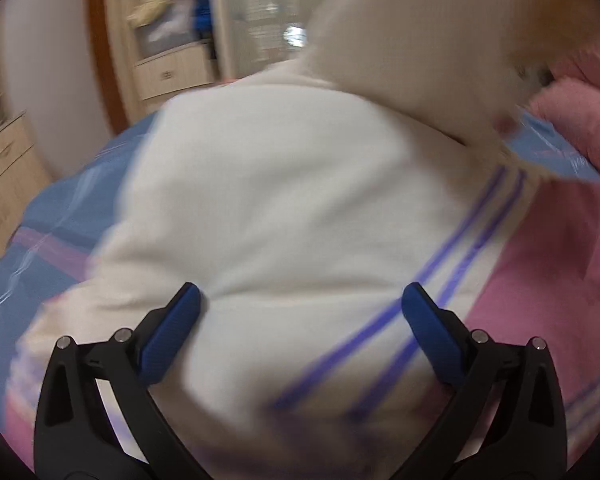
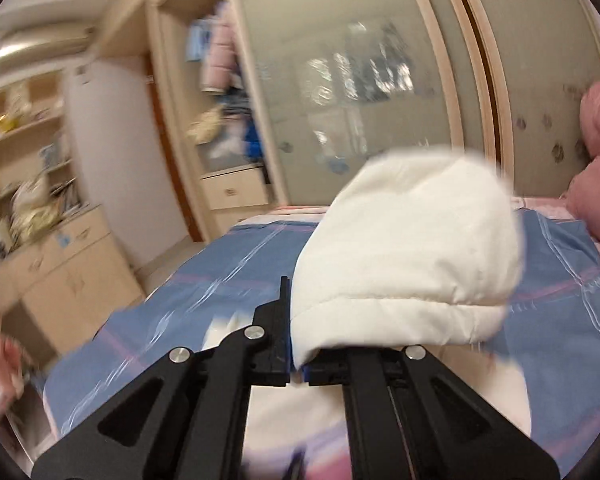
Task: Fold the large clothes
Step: 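Fold the hood end of the jacket down over the pink sleeve with the right gripper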
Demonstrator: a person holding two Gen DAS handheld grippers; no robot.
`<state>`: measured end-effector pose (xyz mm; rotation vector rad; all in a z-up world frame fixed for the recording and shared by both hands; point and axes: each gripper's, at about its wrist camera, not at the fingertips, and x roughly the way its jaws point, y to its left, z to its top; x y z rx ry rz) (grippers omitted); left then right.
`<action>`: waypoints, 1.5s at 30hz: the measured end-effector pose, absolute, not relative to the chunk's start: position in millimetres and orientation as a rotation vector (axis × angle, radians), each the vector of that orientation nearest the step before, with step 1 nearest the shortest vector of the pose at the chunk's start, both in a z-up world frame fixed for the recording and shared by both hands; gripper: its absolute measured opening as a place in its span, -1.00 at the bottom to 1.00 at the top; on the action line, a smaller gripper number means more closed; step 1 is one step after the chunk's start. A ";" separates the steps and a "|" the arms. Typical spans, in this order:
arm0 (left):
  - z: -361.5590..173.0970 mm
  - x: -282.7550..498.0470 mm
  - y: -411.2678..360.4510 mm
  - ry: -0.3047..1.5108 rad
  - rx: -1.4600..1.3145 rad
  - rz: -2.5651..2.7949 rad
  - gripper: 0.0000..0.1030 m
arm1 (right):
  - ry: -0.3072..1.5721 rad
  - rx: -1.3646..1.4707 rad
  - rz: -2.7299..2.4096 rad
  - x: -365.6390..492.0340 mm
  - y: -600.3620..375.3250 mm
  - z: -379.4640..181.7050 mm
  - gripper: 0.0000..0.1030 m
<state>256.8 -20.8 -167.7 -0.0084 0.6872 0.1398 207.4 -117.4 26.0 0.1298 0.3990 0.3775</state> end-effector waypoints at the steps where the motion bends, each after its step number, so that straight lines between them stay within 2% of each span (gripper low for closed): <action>1: -160.2 241.7 -6.3 0.674 -0.048 0.156 0.96 | 0.425 0.125 0.385 183.3 -111.9 7.2 -0.83; 3: -149.1 207.4 30.4 0.642 -0.139 0.201 0.96 | 0.543 0.098 0.402 152.0 -95.7 -39.3 -0.53; 5: -146.9 192.7 55.8 0.661 -0.164 0.256 0.96 | 0.696 0.141 0.460 129.6 -89.2 -85.7 0.43; 6: -145.8 190.1 63.1 0.670 -0.163 0.267 0.96 | 0.749 0.173 0.471 119.0 -91.1 -102.4 0.51; 8: -141.1 181.2 78.5 0.677 -0.164 0.272 0.96 | 0.809 0.190 0.466 97.3 -101.7 -114.7 0.51; 11: -132.6 169.9 86.1 0.665 -0.182 0.270 0.96 | 0.767 0.237 0.488 76.4 -134.1 -94.4 0.56; 12: -130.0 166.2 85.1 0.661 -0.187 0.266 0.96 | 0.713 0.259 0.441 72.0 -149.3 -81.0 0.66; 13: -128.8 163.5 84.3 0.661 -0.189 0.260 0.96 | 0.659 0.266 0.350 76.0 -163.3 -70.3 0.87; 14: -127.7 161.7 80.1 0.667 -0.190 0.244 0.96 | 0.629 0.268 0.268 88.9 -177.6 -64.1 0.97; 16: -125.4 161.1 70.3 0.686 -0.188 0.211 0.96 | 0.593 0.307 0.145 123.9 -200.9 -60.9 0.97; 19: -122.9 155.3 50.5 0.702 -0.171 0.164 0.96 | 0.672 0.376 0.100 195.4 -217.9 -82.4 0.95; 21: -114.8 150.0 36.6 0.693 -0.129 0.149 0.96 | 0.725 0.427 0.162 223.5 -210.8 -96.9 -0.02; 22: -109.3 148.1 31.3 0.679 -0.106 0.148 0.96 | 0.751 0.486 0.175 223.4 -207.2 -99.8 -0.72; 24: -98.1 146.0 23.0 0.643 -0.065 0.149 0.96 | 0.688 0.585 0.279 195.9 -205.8 -94.3 -0.76; 27: -83.9 150.5 13.3 0.598 -0.039 0.129 0.96 | 0.634 0.572 0.342 143.2 -195.3 -97.0 -0.79; 30: -78.1 169.0 -6.8 0.584 -0.016 0.081 0.96 | 0.695 0.495 0.292 108.8 -172.9 -128.3 -0.80; 33: -97.4 197.7 -45.1 0.652 0.033 0.005 0.96 | 0.709 0.465 0.258 95.9 -165.6 -149.1 -0.75; 34: -105.3 203.0 -53.6 0.674 0.051 0.000 0.96 | 0.699 0.457 0.247 91.8 -165.3 -149.3 -0.56; 35: -116.9 210.9 -63.3 0.706 0.078 0.013 0.96 | 0.682 0.440 0.213 86.9 -169.6 -143.5 -0.20; 36: -129.0 218.3 -69.1 0.737 0.101 0.036 0.96 | 0.646 0.432 0.167 81.2 -176.3 -135.9 -0.03; 37: -137.9 222.9 -71.3 0.761 0.112 0.046 0.96 | 0.579 0.431 0.120 74.5 -185.4 -126.3 0.07; 39: -157.6 228.7 -72.3 0.806 0.107 0.056 0.96 | 0.489 0.393 0.053 72.4 -196.0 -108.4 0.06; 40: -163.5 228.2 -70.1 0.814 0.093 0.058 0.96 | 0.470 0.372 0.053 76.5 -198.6 -101.2 -0.13; 41: -167.5 227.2 -67.5 0.818 0.072 0.056 0.96 | 0.457 0.349 0.084 88.8 -202.4 -89.8 -0.52; 42: -171.4 225.4 -64.0 0.821 0.035 0.055 0.96 | 0.453 0.345 0.092 102.0 -208.0 -85.4 -0.57; 45: -177.1 221.1 -56.1 0.837 -0.036 0.055 0.96 | 0.486 0.291 0.105 131.7 -206.7 -80.1 -0.57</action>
